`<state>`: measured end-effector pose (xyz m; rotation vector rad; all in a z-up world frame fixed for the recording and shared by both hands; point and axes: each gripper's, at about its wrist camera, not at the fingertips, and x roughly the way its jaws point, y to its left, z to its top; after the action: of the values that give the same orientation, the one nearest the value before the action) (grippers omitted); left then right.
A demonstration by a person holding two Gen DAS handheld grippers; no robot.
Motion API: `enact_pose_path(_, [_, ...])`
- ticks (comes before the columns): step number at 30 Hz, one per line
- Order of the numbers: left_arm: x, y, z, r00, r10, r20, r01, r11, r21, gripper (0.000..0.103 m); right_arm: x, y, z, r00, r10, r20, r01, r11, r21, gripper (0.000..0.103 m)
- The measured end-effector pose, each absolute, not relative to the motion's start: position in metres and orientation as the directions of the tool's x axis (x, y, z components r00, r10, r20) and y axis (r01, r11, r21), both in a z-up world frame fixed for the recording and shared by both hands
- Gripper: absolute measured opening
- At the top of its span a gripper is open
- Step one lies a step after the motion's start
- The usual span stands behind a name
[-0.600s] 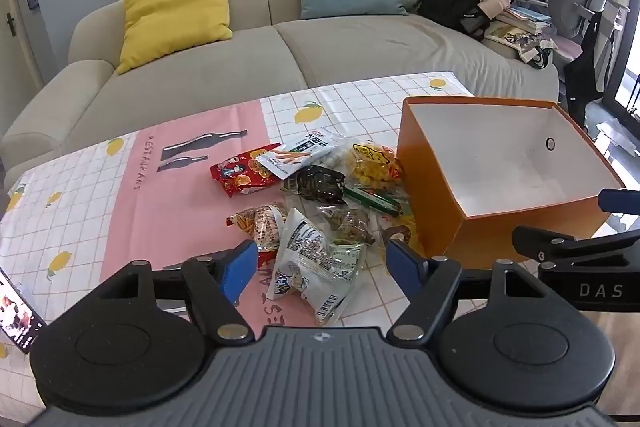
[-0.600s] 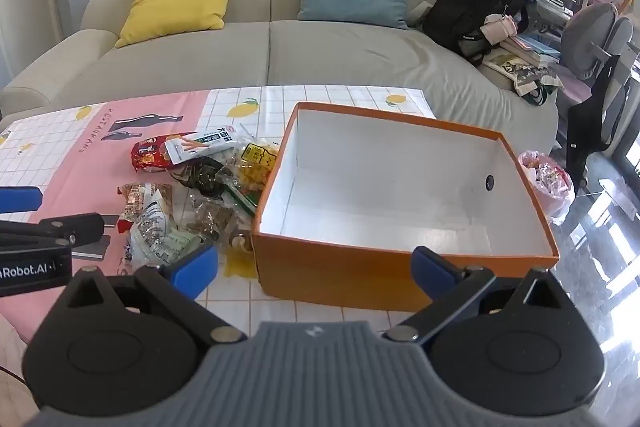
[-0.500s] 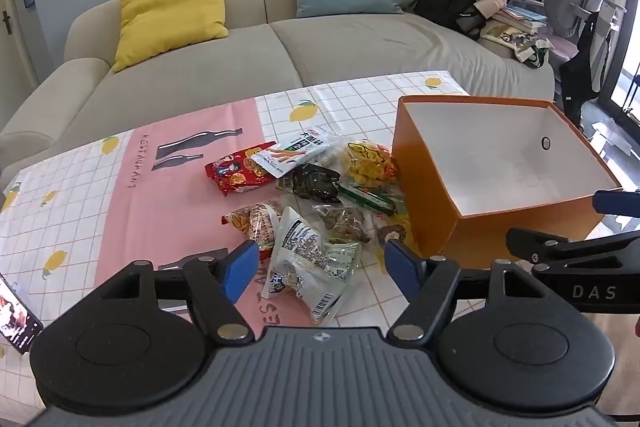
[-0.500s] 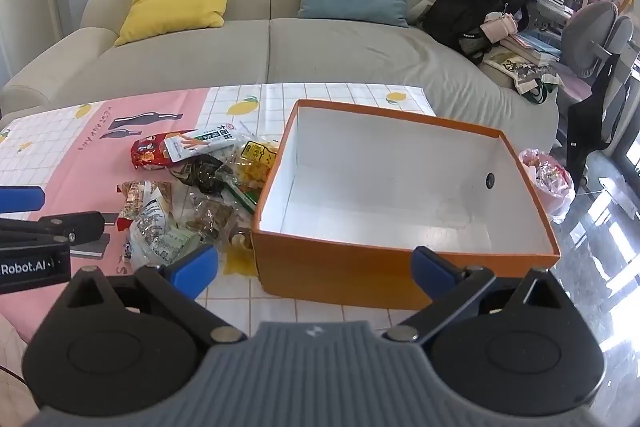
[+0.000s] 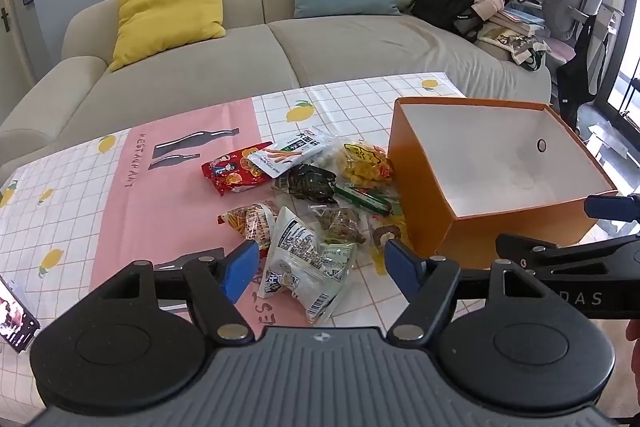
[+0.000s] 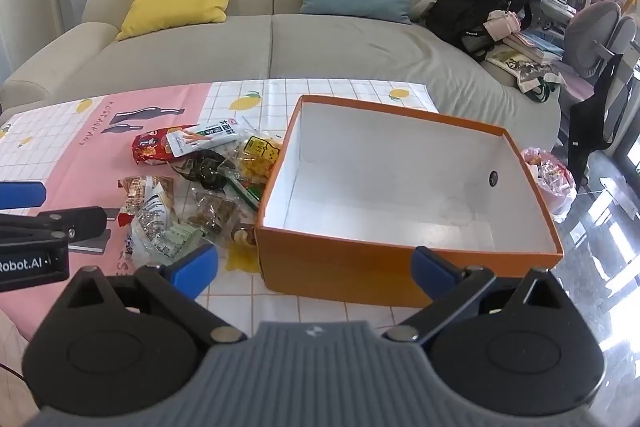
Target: Organize snacks
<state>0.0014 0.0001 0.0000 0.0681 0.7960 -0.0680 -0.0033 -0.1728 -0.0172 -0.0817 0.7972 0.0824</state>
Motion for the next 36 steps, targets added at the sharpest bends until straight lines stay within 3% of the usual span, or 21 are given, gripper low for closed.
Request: enact_pose_path(36, [-0.0008,-0.0007,-0.0025,0.684,-0.052,-0.727,0.094,0.995,0.017,0.084,-0.0025,-0.1719,-0.0126,0.687,0.038,-0.726,-0.096,0.995,-0.039,0.100])
